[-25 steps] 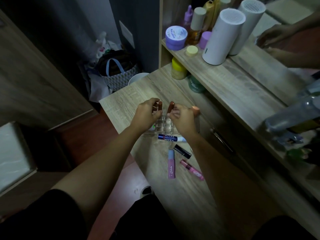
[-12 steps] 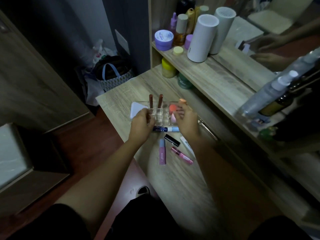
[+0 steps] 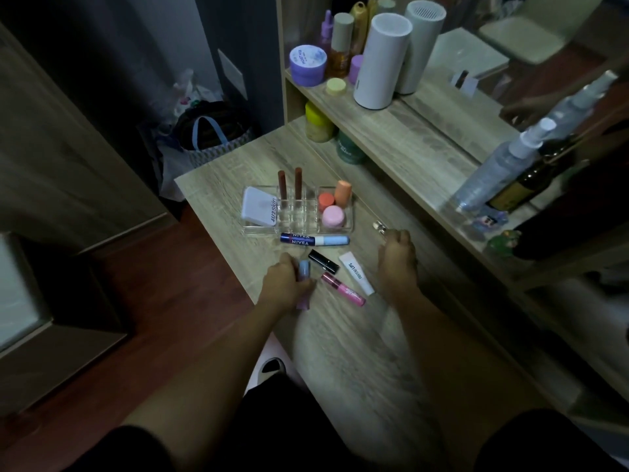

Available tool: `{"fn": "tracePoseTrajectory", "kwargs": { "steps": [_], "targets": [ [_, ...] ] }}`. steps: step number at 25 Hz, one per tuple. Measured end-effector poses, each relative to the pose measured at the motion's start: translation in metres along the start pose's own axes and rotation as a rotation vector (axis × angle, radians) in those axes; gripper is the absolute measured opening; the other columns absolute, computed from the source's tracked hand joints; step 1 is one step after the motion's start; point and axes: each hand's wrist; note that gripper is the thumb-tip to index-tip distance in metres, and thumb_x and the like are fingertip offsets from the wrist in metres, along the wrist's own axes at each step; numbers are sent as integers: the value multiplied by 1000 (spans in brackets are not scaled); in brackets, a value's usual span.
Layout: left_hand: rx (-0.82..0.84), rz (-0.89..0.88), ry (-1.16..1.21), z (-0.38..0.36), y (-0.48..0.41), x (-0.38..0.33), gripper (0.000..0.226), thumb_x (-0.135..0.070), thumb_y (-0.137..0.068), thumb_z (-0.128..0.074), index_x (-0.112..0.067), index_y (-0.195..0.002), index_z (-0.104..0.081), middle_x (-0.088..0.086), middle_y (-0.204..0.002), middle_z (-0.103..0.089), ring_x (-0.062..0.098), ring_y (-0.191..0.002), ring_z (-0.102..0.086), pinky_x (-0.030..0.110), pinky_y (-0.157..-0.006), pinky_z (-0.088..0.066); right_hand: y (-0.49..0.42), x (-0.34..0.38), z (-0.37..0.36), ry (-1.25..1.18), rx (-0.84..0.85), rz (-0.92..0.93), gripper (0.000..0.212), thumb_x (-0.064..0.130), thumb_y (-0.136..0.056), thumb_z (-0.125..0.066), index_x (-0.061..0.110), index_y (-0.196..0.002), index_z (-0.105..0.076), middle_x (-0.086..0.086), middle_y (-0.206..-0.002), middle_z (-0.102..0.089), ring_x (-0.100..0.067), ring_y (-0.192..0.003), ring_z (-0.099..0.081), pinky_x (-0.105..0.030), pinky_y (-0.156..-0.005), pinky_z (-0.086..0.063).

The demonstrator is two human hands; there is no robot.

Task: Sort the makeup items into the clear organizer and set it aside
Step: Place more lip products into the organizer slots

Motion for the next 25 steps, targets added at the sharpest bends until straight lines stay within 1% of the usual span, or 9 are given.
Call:
{"fn": "tracePoseTrajectory", "kwargs": {
  "steps": [3,6,9,12,18,20,22,23,25],
  "targets": [
    [17,30,-18,2,-2,2,44,-28,-75,-77,-6,-107,-56,16,-105,-68,28,-94,-63,30,-74,-47,-7,-5,2,25,39,-44,33,11,-90,-56,3,-121,-49,-20,-126,-49,-33,-114,-51,-39,-96,-44],
    [29,21,-28,2,-3,1,42,-28,-76,-76,-6,-107,-59,16,-106,-68,29,-96,-63,35,-81,-51,-12,-6,3,101,43,0,30,8,-89,-55,3,-118,-52,-20,-122,-53,-35,-114,-49,-40,-97,-42],
    [28,-7,-26,3,-2,-2,39,-27,-75,-77,-7,-102,-59,14,-100,-68,27,-90,-63,31,-73,-48,-10,0,1,175,73,114,26,1,-88,-51,1,-114,-54,-20,-119,-56,-35,-110,-53,-38,-94,-44],
    [-13,16,140,10,-1,0,39,-28,-70,-81,-13,-94,-55,3,-83,-62,18,-76,-58,26,-65,-44,-5,4,4,90,53,84,27,0,-88,-52,3,-115,-52,-20,-117,-59,-33,-107,-56,-38,-90,-48],
    [44,-38,616,49,-11,-4,39,-20,-78,-76,-13,-114,-62,-1,-72,-60,12,-67,-61,24,-63,-57,7,46,34,-603,-22,-87,32,10,-90,-55,11,-122,-53,-10,-115,-57,-22,-100,-62,-32,-82,-53],
    [19,-101,637,68,-18,-9,30,-19,-82,-72,-14,-110,-64,3,-76,-66,13,-70,-65,19,-63,-58,9,63,48,-918,94,-115,32,12,-90,-56,18,-121,-54,-2,-107,-63,-12,-90,-66,-27,-76,-58],
    [-38,-155,609,86,-26,-16,24,-17,-84,-70,-13,-107,-66,9,-82,-70,17,-74,-67,27,-72,-59,5,76,59,-1109,147,-92,27,14,-90,-58,21,-116,-57,4,-100,-68,-1,-80,-69,-14,-64,-56],
    [-77,-191,558,94,-29,-19,22,-17,-84,-70,-14,-105,-67,9,-85,-70,16,-76,-68,28,-75,-59,0,81,61,-1126,130,-81,24,16,-90,-60,17,-114,-59,1,-99,-71,-1,-82,-70,-13,-64,-57],
    [-175,-272,429,107,-36,-25,17,-19,-83,-71,-17,-99,-68,-1,-90,-69,1,-74,-67,13,-70,-55,-10,93,63,-1106,83,-92,28,18,-88,-62,12,-116,-60,-7,-107,-71,-14,-92,-71,-26,-76,-60]
  ]
}}
Point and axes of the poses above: each hand's wrist, its own y-axis away from the middle knuckle, its own z-axis out of the back of the hand, x = y × z
